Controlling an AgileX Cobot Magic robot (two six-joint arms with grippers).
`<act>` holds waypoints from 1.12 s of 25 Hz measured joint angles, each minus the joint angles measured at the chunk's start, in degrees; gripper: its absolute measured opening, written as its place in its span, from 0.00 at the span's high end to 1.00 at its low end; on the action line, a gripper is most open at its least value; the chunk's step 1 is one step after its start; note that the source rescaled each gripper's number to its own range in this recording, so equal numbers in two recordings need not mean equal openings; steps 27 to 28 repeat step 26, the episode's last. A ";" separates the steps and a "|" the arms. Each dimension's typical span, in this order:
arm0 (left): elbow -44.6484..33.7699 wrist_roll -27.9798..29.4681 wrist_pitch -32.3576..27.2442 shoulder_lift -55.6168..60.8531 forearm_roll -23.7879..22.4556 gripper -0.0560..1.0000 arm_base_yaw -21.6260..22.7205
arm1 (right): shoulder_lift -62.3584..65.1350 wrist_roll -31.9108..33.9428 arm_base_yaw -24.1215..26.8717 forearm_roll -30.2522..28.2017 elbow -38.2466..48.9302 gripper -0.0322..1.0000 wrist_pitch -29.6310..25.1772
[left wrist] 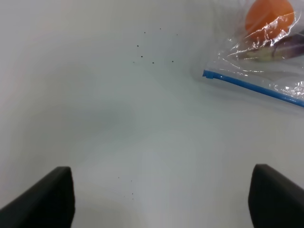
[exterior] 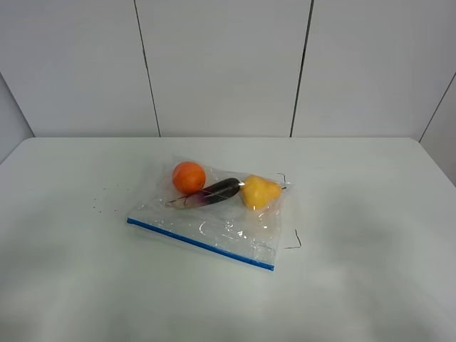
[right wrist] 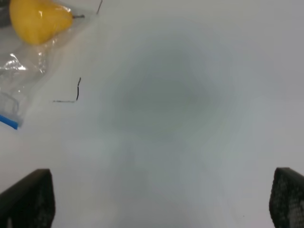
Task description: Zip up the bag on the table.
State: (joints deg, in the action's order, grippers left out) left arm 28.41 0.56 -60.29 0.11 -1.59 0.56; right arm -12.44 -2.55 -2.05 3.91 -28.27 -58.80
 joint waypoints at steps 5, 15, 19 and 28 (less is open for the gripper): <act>0.00 0.00 0.00 0.00 0.00 0.00 0.00 | 0.22 0.00 3.49 0.17 0.00 0.00 0.00; 0.00 0.00 0.00 0.00 0.00 0.00 0.00 | 11.50 0.00 4.73 0.33 0.00 0.00 0.00; 0.00 0.00 0.00 0.00 0.00 0.00 0.00 | 12.64 0.00 4.73 0.33 0.00 0.00 -0.07; 0.00 0.00 0.00 0.00 -0.01 0.00 0.00 | 12.64 0.00 4.73 0.33 0.00 0.00 -0.07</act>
